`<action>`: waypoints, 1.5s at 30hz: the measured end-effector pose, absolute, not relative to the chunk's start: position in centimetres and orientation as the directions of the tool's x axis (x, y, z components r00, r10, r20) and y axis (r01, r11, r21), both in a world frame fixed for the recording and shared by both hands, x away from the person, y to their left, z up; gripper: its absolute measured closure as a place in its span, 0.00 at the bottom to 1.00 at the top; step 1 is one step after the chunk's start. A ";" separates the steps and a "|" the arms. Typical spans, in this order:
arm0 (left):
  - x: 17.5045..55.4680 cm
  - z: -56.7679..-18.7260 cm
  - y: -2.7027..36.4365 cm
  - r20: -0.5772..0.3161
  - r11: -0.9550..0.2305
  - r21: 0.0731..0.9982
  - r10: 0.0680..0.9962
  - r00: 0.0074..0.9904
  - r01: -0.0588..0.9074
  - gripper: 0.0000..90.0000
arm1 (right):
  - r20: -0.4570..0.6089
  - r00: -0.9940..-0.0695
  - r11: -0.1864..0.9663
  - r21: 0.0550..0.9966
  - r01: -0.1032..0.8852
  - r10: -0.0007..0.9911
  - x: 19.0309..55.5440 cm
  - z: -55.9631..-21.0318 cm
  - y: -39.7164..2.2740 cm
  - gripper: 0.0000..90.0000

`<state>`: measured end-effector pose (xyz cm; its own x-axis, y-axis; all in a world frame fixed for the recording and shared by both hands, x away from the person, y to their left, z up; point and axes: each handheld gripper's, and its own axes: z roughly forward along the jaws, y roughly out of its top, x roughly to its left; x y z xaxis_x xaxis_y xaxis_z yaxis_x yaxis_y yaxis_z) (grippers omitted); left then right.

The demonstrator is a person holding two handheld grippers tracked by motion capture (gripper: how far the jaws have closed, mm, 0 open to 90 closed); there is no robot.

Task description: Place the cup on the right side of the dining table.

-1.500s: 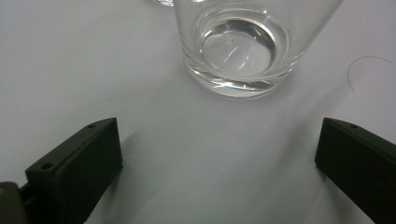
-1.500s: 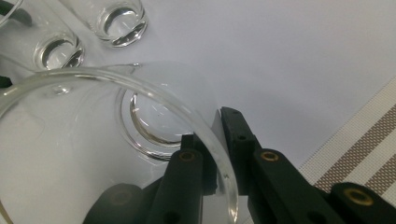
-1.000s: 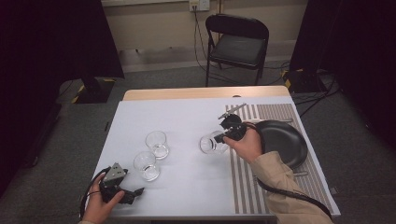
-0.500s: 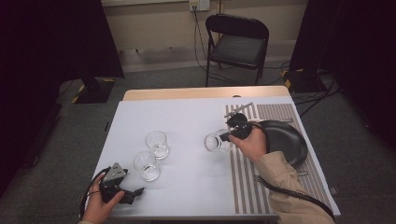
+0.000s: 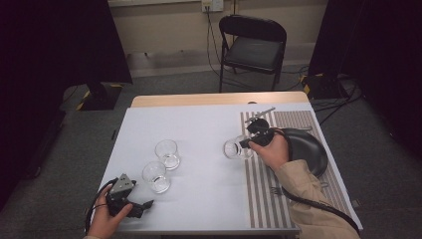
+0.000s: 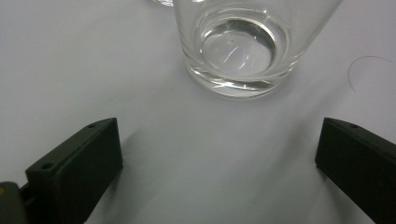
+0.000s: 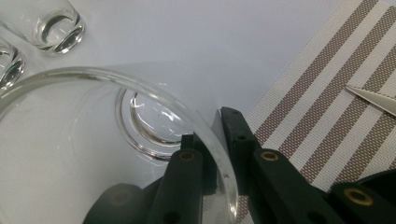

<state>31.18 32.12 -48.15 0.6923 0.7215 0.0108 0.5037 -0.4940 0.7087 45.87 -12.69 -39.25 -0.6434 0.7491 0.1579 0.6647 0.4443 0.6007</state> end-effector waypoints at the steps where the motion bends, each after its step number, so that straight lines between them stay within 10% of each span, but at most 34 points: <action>1: 31.2 -48.1 32.1 0.011 -0.494 0.709 0.722 0.692 0.504 0.00 | 0.158 -0.643 0.444 0.601 0.665 0.749 45.9 -39.3 -12.7 0.95; 45: 31.2 -48.2 32.1 0.011 -0.494 0.710 0.720 0.694 0.502 0.00 | 0.131 -0.567 0.394 0.593 0.702 0.813 48.2 -39.5 -15.0 0.95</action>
